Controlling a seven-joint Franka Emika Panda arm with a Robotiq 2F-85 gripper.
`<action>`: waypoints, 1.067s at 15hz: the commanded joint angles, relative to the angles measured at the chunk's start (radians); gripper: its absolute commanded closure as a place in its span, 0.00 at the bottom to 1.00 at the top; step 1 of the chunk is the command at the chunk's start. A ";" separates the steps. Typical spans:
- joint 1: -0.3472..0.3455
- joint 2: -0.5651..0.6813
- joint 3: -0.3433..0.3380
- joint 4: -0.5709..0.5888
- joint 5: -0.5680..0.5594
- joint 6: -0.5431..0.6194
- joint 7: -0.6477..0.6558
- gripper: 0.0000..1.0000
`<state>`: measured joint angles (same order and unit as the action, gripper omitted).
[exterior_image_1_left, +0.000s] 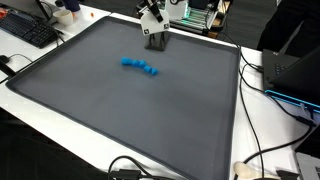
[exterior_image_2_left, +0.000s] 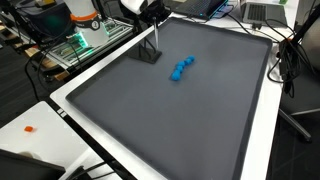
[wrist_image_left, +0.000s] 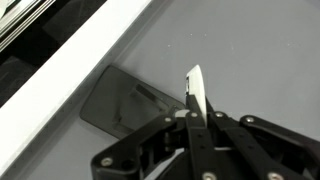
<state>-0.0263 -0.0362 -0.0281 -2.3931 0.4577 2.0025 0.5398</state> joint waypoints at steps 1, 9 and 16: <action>-0.001 -0.065 0.006 -0.094 0.029 0.083 0.070 0.99; 0.009 -0.061 0.019 -0.187 0.100 0.245 0.096 0.99; 0.018 -0.051 0.026 -0.248 0.192 0.369 0.071 0.99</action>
<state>-0.0145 -0.0739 -0.0075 -2.6012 0.5991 2.3225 0.6274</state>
